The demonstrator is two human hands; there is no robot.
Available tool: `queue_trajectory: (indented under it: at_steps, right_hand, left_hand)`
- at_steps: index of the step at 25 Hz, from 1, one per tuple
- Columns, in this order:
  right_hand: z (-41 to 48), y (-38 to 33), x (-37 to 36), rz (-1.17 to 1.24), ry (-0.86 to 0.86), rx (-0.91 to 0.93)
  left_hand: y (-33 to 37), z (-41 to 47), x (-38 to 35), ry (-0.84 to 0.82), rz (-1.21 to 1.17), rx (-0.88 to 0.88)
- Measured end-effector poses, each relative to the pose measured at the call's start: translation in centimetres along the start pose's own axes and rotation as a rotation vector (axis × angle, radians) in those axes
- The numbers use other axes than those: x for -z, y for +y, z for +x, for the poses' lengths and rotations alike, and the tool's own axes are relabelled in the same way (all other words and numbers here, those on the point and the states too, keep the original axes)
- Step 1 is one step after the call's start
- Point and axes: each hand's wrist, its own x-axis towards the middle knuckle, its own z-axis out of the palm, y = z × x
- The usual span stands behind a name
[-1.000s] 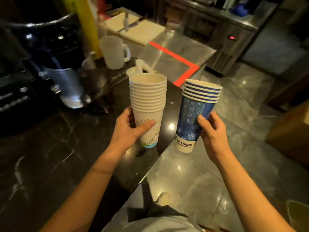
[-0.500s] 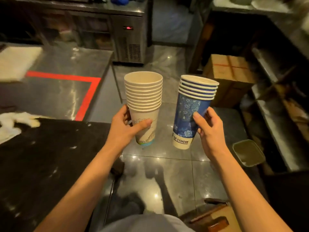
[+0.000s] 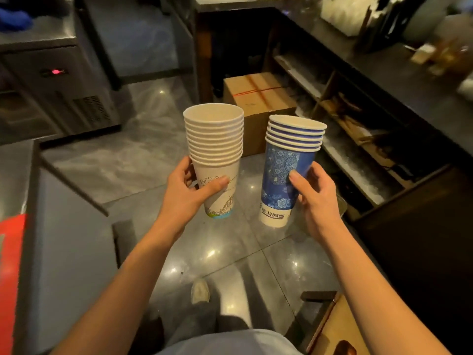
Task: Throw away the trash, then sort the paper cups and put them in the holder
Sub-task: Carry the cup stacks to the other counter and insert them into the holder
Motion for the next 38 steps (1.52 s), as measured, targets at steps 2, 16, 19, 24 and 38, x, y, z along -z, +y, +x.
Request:
queue_trajectory:
  at_steps: [2,16,19,24,38]
  right_hand:
    - [3.4,-0.4,-0.9,-0.003,0.082,0.003]
    - [26.7,1.0,7.7,-0.055,0.406,0.029]
    - [33.2,0.0,12.4,-0.053,0.427,0.038]
    - [43.1,-1.1,18.3,-0.058,0.480,0.038]
    - [70.8,0.3,27.0,-0.117,0.728,0.008]
  left_hand:
    - [0.2,5.0,0.5,-0.066,-0.009,0.004]
    - [-1.1,35.6,-11.9,-0.337,-0.050,-0.043]
    - [-0.7,42.2,-17.4,-0.371,-0.041,-0.054]
    - [0.4,52.4,-25.0,-0.430,0.001,-0.088]
    - [-0.9,85.4,-38.1,-0.672,-0.002,-0.053]
